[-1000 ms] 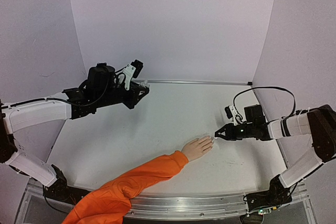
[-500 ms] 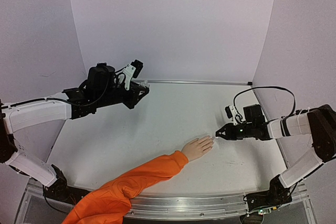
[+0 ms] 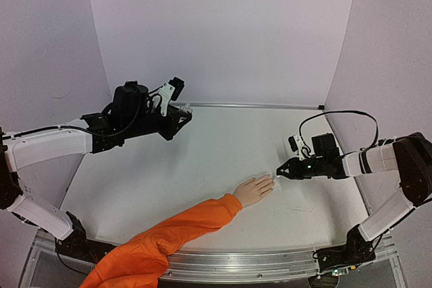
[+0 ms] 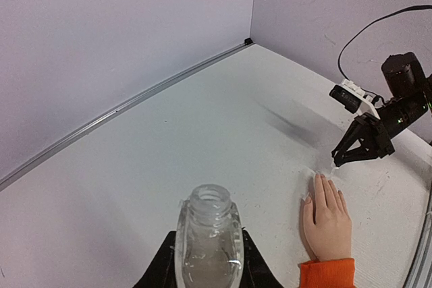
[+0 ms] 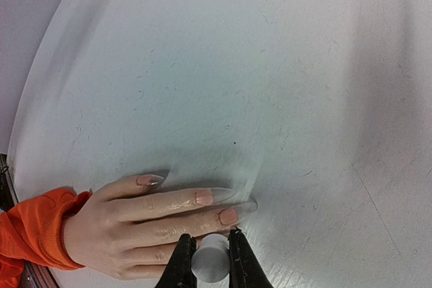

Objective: Paint the nails

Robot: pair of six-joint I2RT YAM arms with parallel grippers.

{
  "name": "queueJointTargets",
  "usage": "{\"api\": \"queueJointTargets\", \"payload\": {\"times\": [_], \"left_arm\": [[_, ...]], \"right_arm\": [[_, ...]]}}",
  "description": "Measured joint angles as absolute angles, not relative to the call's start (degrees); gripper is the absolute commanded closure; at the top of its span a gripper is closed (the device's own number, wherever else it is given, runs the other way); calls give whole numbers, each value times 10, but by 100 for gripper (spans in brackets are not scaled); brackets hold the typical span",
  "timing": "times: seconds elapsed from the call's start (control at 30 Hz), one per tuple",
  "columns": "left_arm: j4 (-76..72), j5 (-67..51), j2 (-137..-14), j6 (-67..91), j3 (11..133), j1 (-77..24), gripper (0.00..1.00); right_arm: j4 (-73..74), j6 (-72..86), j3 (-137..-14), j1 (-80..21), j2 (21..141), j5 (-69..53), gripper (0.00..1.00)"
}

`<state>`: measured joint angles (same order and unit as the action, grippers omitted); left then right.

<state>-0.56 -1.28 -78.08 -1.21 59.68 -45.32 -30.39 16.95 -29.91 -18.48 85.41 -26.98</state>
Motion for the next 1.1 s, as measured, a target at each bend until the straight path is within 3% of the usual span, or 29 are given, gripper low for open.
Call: {"api": "queueJointTargets", "payload": {"times": [1.1], "left_arm": [[-6,-13,-781,-14,597,-453,100]], "right_arm": [[-295,170,-304,-194,864,-264,100]]}}
